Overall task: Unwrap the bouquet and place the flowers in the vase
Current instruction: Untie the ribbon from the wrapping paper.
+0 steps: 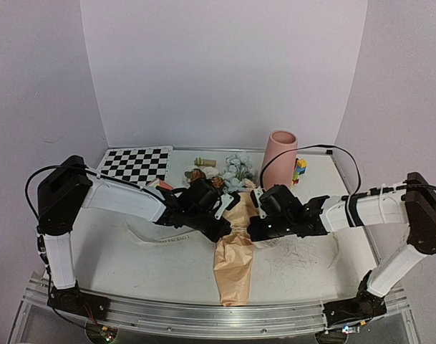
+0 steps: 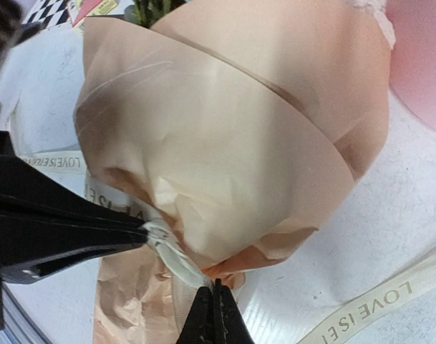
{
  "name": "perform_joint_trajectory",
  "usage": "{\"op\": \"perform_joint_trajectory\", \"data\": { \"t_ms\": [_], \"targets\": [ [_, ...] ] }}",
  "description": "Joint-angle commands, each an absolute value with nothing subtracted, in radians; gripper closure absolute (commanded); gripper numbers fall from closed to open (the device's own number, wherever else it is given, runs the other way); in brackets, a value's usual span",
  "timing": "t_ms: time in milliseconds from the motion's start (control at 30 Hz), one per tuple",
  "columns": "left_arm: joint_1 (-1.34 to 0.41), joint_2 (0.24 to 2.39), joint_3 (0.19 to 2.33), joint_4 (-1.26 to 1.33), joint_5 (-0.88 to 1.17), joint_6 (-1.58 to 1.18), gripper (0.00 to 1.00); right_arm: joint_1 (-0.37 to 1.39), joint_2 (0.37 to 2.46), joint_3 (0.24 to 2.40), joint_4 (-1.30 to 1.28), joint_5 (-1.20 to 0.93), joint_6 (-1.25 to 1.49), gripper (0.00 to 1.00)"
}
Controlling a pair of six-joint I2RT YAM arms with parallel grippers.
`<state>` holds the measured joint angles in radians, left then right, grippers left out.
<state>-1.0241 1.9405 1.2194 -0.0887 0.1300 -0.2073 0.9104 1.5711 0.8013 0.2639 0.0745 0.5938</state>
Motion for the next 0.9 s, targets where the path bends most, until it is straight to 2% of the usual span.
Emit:
{"op": "perform_joint_trajectory", "data": {
  "t_ms": [0,433,600,767,867],
  "targets": [
    [-1.027,1.865,1.188,-0.113,0.081,-0.249,1.0,0.912,1.579,0.766,0.201,0.168,0.642,0.98],
    [-1.026,1.784,1.124,-0.094,0.011,-0.341,1.0,0.913,1.536,0.708,0.177,0.21,0.624,0.97],
    [-1.026,1.766,1.105,-0.092,0.022,-0.344,1.0,0.913,1.493,0.696,0.178,0.196,0.565,0.82],
    [-1.026,1.766,1.104,-0.086,0.047,-0.344,1.0,0.913,1.429,0.702,0.258,0.075,0.434,0.69],
    [-1.026,1.765,1.113,-0.084,0.05,-0.341,1.0,0.914,1.436,0.742,0.268,0.011,0.366,0.64]
  ]
}}
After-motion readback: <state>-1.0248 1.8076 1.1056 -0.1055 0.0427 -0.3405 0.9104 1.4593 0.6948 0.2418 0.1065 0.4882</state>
